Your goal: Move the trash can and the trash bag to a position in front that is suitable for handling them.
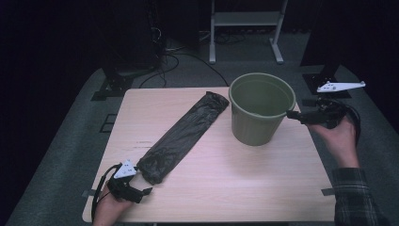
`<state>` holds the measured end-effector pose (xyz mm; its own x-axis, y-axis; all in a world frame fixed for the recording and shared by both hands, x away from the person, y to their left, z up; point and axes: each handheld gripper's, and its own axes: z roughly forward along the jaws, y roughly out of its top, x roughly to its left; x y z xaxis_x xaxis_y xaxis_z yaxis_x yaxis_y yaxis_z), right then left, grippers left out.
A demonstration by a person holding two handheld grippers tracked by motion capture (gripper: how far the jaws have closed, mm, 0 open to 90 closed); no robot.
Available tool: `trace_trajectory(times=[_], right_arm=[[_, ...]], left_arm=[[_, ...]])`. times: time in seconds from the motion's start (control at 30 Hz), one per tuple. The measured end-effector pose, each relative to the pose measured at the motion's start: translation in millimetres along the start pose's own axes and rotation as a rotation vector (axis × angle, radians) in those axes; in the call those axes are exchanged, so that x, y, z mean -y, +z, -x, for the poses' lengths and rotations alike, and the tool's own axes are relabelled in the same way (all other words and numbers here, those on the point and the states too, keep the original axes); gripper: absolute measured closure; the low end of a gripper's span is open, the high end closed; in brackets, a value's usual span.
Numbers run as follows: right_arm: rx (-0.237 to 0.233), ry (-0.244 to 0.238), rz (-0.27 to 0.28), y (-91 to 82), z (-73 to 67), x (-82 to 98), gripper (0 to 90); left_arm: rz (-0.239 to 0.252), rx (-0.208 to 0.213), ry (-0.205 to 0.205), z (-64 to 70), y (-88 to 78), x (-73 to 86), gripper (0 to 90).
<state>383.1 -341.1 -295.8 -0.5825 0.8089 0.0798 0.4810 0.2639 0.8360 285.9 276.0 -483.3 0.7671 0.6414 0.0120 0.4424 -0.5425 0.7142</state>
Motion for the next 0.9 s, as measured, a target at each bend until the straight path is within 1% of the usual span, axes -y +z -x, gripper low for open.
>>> trace_trajectory(times=[0.03,0.07,0.1,0.2,0.23,0.3,0.33,0.37,0.4,0.43,0.47,0.5,0.53,0.57,0.6,0.7,0.77,0.8,0.87,0.9], right_arm=[[0.013,0.005,0.004,3.3,3.7,-4.3,12.7],[0.013,0.005,0.004,3.3,3.7,-4.3,12.7],[0.017,0.010,0.003,7.4,7.4,-8.0,12.7],[0.022,0.013,-0.021,14.9,12.0,-13.4,12.6],[0.022,0.013,-0.021,14.9,12.0,-13.4,12.6],[0.029,0.016,-0.039,21.6,16.0,-16.5,12.6],[0.027,0.026,-0.043,27.5,19.9,-18.0,12.7],[0.027,0.026,-0.043,27.5,19.9,-18.0,12.7],[0.031,0.042,-0.053,32.8,23.6,-18.4,12.7],[0.031,0.042,-0.053,32.8,23.6,-18.4,12.7],[0.039,0.052,-0.066,37.1,26.5,-17.9,13.1],[0.038,0.053,-0.070,38.3,27.4,-17.8,13.2],[0.039,0.056,-0.077,39.7,28.0,-17.6,14.4],[0.038,0.054,-0.082,40.9,28.5,-17.5,17.5],[0.038,0.054,-0.086,41.3,28.5,-17.5,17.9],[0.052,0.058,-0.087,41.2,29.2,-17.5,22.4],[0.057,0.067,-0.104,42.2,30.8,-16.8,23.9],[0.057,0.067,-0.104,42.2,30.8,-16.8,23.9],[0.075,0.062,-0.123,44.3,30.9,-16.5,27.5],[0.079,0.058,-0.120,43.9,30.7,-16.6,28.8]], left_arm=[[0.000,0.000,0.001,0.0,0.0,0.0,0.0],[-0.001,0.000,0.000,0.0,-0.1,0.0,0.0],[-0.001,0.000,0.000,0.0,-0.1,0.0,0.0],[0.000,0.000,0.001,-0.1,0.0,0.0,0.0],[0.000,0.000,0.001,-0.1,0.0,0.0,0.0],[-0.001,0.000,0.003,-0.2,0.0,0.1,0.0],[0.000,0.000,0.002,-0.2,0.0,0.1,0.0],[0.001,0.001,0.001,-0.2,0.1,0.2,0.0],[0.001,0.002,0.000,-0.1,0.1,0.2,0.0],[0.001,0.002,0.000,-0.1,0.1,0.2,0.0],[0.000,0.002,0.001,-0.2,0.0,0.2,0.0],[0.000,0.003,0.002,-0.3,-0.1,0.2,0.0],[0.000,0.003,0.003,-0.4,-0.1,0.2,0.0],[-0.001,0.003,0.004,-0.5,-0.1,0.3,0.0],[-0.001,0.004,0.004,-0.6,-0.2,0.3,0.0],[-0.001,0.004,0.005,-0.6,-0.2,0.3,0.0],[-0.001,0.004,0.005,-0.6,-0.2,0.3,0.0],[-0.001,0.004,0.005,-0.6,-0.2,0.3,0.0],[-0.001,0.004,0.004,-0.5,-0.1,0.2,0.0],[-0.001,0.004,0.004,-0.5,-0.1,0.3,0.0]])
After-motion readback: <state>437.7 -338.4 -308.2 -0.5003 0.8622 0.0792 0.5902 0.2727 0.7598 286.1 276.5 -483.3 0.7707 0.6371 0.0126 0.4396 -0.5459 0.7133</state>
